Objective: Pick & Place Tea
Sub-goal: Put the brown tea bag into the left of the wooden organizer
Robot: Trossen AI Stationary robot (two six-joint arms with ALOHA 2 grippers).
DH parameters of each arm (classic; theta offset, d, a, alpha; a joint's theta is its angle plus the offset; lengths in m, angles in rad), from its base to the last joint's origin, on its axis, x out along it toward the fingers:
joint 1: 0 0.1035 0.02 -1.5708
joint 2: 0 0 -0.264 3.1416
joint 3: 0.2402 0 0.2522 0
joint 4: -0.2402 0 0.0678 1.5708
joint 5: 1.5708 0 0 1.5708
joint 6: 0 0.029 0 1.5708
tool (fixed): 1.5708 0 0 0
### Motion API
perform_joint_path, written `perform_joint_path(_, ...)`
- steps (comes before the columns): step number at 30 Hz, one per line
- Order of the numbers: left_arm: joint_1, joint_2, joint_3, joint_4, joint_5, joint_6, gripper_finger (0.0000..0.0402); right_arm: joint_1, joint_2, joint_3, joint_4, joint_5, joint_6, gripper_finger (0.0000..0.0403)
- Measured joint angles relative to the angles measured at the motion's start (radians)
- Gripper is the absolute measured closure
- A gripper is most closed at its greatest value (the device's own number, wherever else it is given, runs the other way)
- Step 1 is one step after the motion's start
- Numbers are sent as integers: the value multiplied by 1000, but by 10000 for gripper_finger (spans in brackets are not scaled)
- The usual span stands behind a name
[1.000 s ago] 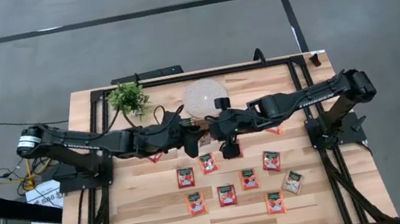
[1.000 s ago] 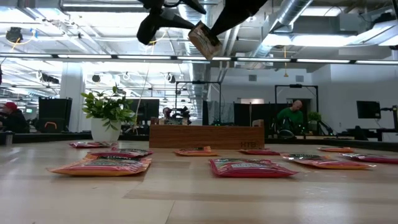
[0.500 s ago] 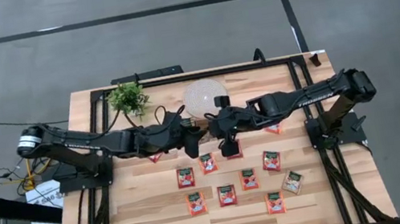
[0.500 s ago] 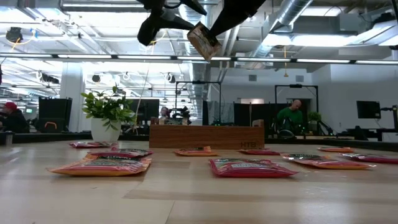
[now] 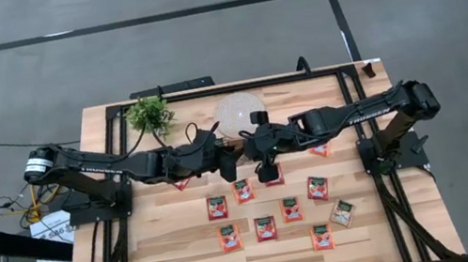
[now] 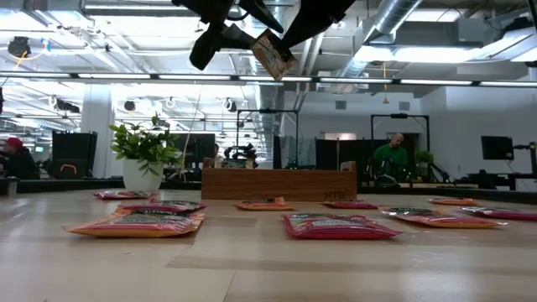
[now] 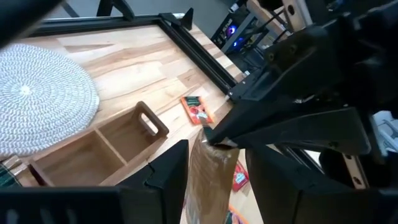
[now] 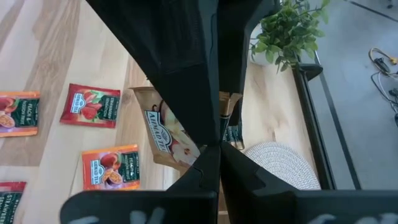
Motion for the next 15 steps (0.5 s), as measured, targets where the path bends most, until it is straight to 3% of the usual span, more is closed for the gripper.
perform_joint_path(6, 9, 0, 0, -5, 0, -20, 279, 0, 0, 0, 0, 0, 0, 403)
perform_joint_path(13, 10, 0, 0, 0, -12, -20, 383, -1, 0, 0, 0, 0, 0, 403)
perform_joint_path(15, 10, 0, 0, -1, -13, -19, 395, -1, 0, 0, 0, 0, 0, 403)
